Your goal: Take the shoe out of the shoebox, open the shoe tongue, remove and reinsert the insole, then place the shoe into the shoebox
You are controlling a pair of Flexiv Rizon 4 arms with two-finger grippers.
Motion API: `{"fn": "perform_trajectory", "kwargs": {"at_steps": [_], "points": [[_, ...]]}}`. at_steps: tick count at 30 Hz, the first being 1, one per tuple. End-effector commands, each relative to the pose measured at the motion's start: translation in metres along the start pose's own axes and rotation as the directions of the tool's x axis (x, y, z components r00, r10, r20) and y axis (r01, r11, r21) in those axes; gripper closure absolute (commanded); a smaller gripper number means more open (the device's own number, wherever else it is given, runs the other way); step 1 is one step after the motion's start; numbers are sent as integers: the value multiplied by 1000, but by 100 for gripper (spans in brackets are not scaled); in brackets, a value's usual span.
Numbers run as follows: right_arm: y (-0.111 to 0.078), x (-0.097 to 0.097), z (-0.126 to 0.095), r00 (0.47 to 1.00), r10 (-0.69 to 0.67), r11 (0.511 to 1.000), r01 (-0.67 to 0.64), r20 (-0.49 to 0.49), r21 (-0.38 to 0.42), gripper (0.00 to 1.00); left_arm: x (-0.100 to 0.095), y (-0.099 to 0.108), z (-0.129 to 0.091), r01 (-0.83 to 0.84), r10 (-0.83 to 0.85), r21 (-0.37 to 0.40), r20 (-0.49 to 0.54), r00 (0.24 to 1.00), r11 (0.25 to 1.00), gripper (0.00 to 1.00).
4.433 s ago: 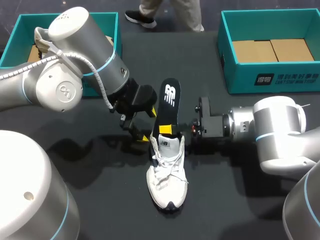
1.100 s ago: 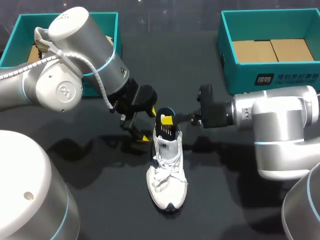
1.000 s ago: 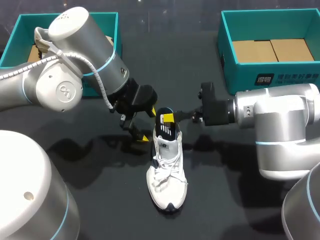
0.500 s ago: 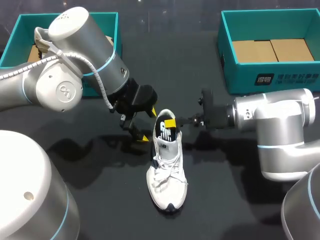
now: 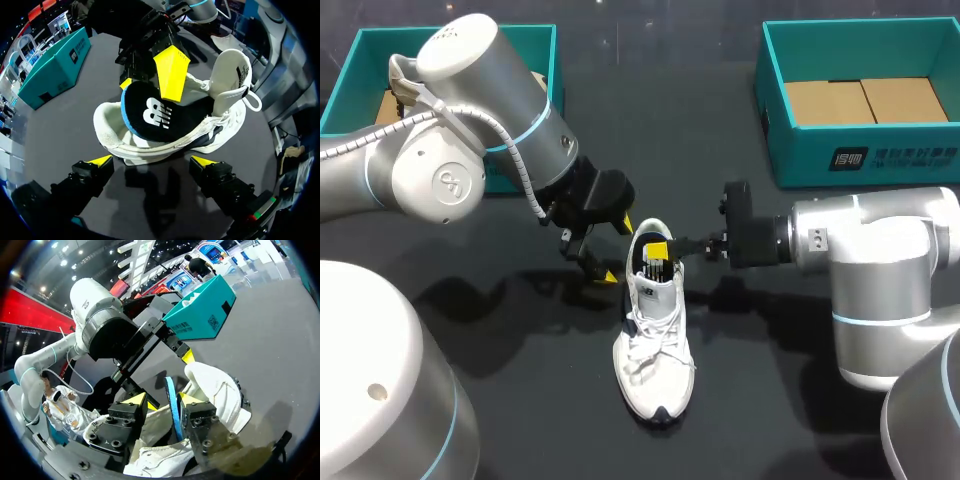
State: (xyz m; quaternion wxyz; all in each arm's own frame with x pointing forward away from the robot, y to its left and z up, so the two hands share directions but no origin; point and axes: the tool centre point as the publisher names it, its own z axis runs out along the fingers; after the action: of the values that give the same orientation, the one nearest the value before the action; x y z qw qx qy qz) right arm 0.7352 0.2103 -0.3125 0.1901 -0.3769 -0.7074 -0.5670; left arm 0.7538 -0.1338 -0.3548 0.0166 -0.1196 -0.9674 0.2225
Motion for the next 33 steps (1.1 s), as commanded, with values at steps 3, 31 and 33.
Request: {"fn": "perform_trajectory", "kwargs": {"at_steps": [3,31,33], "points": [[15,-2,-3,1000,-8,1000,8,13,23,72,0,0,0,-1,1,-1,0,1000,1000,0],[-5,-1,-12,998,47,999,-47,31,-6,55,1,1,-1,-8,8,1,-6,1000,1000,0],[-2,-2,-15,998,44,999,-44,40,-5,56,2,3,-2,-10,10,0,-12,1000,1000,0]]}}
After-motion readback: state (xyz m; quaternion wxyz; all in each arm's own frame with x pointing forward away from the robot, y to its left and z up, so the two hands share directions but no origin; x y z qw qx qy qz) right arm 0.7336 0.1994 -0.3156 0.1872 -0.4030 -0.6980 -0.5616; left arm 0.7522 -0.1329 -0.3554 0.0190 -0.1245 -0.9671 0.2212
